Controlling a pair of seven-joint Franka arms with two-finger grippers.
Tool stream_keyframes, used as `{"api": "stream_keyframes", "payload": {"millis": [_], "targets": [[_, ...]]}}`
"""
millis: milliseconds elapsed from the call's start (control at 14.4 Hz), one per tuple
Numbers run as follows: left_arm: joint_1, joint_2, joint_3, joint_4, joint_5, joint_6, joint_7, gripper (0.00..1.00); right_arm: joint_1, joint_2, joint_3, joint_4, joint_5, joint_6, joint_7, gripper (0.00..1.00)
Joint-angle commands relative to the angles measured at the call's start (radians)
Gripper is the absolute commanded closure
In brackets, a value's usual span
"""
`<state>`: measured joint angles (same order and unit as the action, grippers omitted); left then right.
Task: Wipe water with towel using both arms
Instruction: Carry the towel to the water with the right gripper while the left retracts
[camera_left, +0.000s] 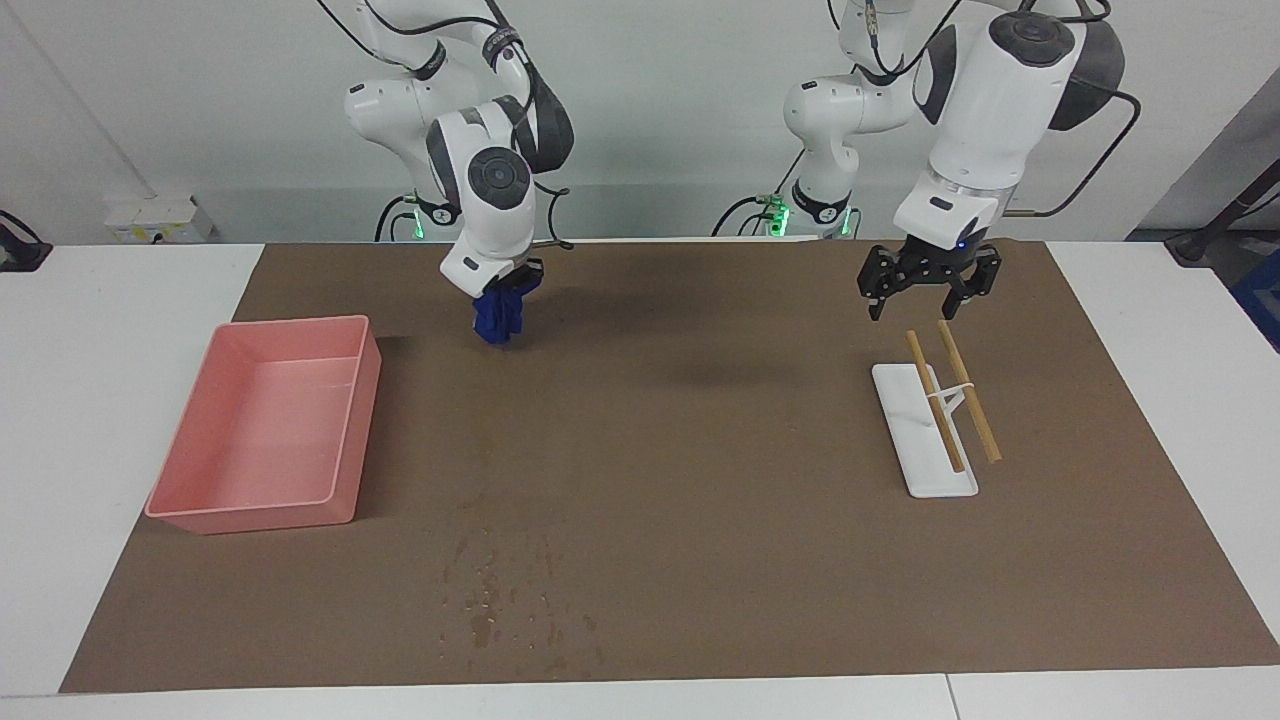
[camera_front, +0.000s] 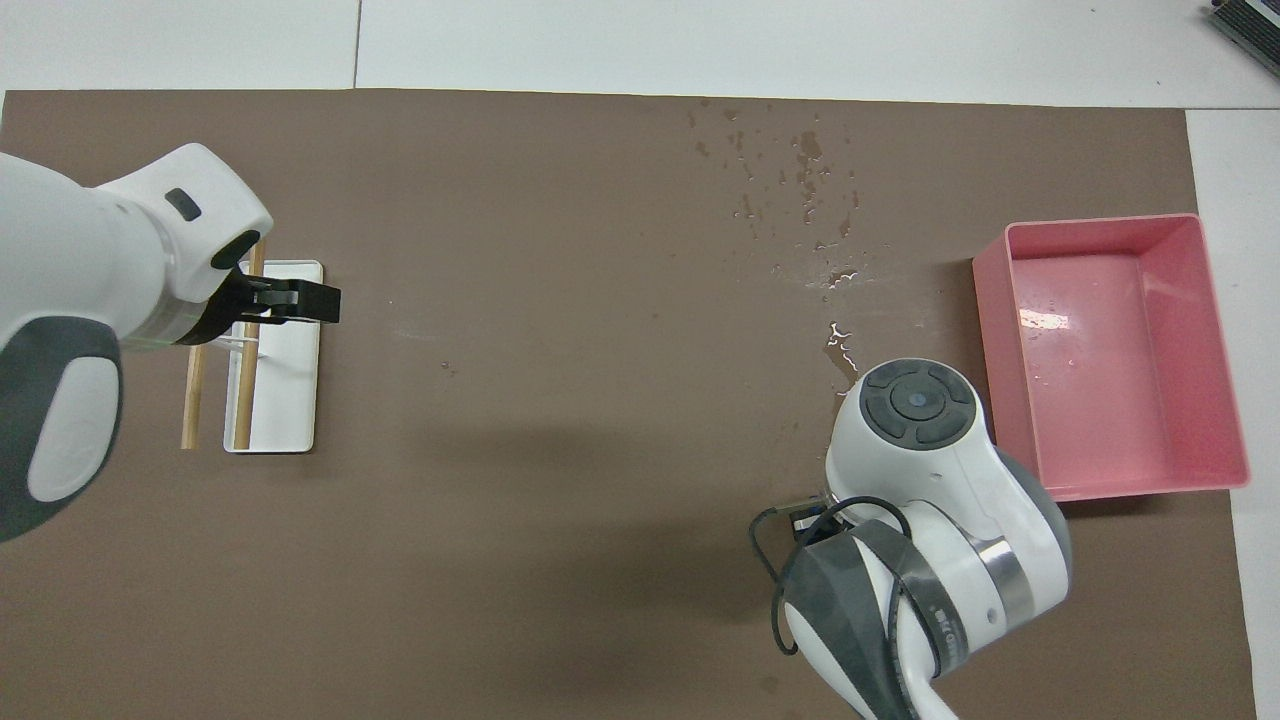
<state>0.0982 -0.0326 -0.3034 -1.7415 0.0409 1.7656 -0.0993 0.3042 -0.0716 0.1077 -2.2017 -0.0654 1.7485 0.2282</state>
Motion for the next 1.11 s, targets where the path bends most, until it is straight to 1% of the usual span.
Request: {"api": "stream_keyframes", "payload": {"millis": [0,69,139,208,347,416,555,763,833,971,1041], "targets": [[0.035,0.022,-0.006,0.078,-0.005,-0.112,0.018,0.00,-0.088,-0.024,0.007,-0.030,-0.031,0.043,-0.137,1.00],[0.049,0.028,-0.006,0.120,-0.036,-0.158,0.018,0.00,-0.114,-0.024,0.007,-0.053,-0.049,0.071,-0.203,1.00],[0.066,0.033,-0.006,0.140,-0.047,-0.191,0.018,0.00,-0.144,-0.024,0.009,-0.079,-0.063,0.103,-0.240,1.00],[0.074,0.019,-0.008,0.123,-0.047,-0.201,0.027,0.00,-0.164,-0.027,0.010,-0.108,-0.062,0.124,-0.245,1.00],[0.086,-0.025,-0.003,0.045,-0.047,-0.196,0.026,0.00,-0.168,-0.024,0.012,-0.141,-0.062,0.143,-0.240,1.00],[0.086,-0.032,-0.003,0.033,-0.047,-0.189,0.015,0.00,-0.175,-0.022,0.010,-0.163,-0.048,0.169,-0.239,1.00],[0.081,-0.030,-0.003,0.034,-0.047,-0.187,0.013,0.00,-0.186,-0.024,0.012,-0.193,-0.021,0.195,-0.225,1.00],[0.086,-0.029,0.003,0.036,-0.049,-0.167,0.029,0.00,-0.186,-0.024,0.010,-0.194,0.047,0.197,-0.185,1.00],[0.059,-0.030,0.050,0.036,-0.049,-0.167,0.032,0.00,-0.186,-0.022,0.010,-0.194,0.073,0.200,-0.184,1.00],[-0.093,-0.041,0.217,0.034,-0.049,-0.173,0.103,0.00,-0.186,-0.019,0.010,-0.194,0.122,0.221,-0.164,1.00],[-0.106,-0.049,0.240,0.037,-0.049,-0.179,0.131,0.00,-0.182,-0.017,0.010,-0.196,0.137,0.252,-0.141,1.00]]}}
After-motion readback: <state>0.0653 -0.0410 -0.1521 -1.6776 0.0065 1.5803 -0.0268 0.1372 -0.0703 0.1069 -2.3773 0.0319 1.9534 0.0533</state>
